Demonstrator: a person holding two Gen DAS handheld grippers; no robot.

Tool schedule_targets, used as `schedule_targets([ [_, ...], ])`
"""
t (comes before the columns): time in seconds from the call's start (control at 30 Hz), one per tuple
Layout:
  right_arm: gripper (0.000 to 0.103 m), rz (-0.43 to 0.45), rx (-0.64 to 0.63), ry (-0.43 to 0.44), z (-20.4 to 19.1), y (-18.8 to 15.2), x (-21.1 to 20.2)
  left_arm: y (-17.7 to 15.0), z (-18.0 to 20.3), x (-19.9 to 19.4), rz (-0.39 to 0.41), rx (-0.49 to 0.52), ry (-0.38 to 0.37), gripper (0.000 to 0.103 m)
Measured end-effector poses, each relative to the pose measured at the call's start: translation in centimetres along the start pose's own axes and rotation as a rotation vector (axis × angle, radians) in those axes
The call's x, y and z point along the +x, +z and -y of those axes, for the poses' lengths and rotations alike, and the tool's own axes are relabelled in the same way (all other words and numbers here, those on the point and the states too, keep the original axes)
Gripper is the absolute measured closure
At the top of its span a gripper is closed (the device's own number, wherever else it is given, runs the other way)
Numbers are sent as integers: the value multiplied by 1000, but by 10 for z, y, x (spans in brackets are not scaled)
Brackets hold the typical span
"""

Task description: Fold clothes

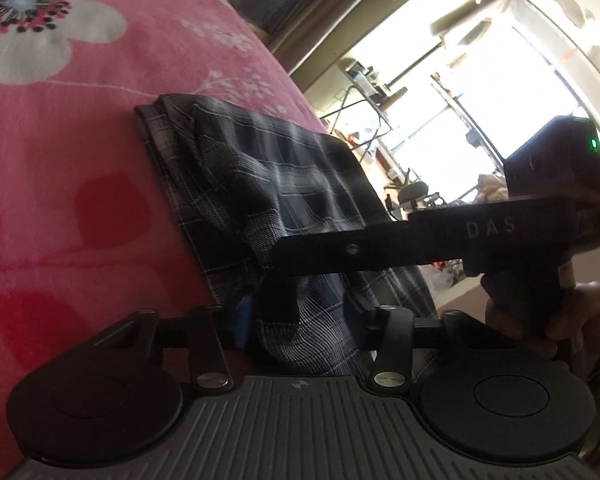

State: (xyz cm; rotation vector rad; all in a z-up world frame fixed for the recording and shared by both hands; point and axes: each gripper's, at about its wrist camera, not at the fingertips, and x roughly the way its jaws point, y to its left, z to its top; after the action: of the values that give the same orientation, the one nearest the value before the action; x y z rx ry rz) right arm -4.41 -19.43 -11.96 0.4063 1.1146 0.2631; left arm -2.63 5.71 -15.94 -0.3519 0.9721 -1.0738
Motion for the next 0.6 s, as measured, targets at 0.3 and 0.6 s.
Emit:
schedule_targets([
  [0.3,64,-22,-83,-118,-18,-1,12,-5,13,9,17,92,-29,62],
  [0.6,91,-36,-206,-240,-30,-5,19,-6,-4,-12,26,65,-26,58],
])
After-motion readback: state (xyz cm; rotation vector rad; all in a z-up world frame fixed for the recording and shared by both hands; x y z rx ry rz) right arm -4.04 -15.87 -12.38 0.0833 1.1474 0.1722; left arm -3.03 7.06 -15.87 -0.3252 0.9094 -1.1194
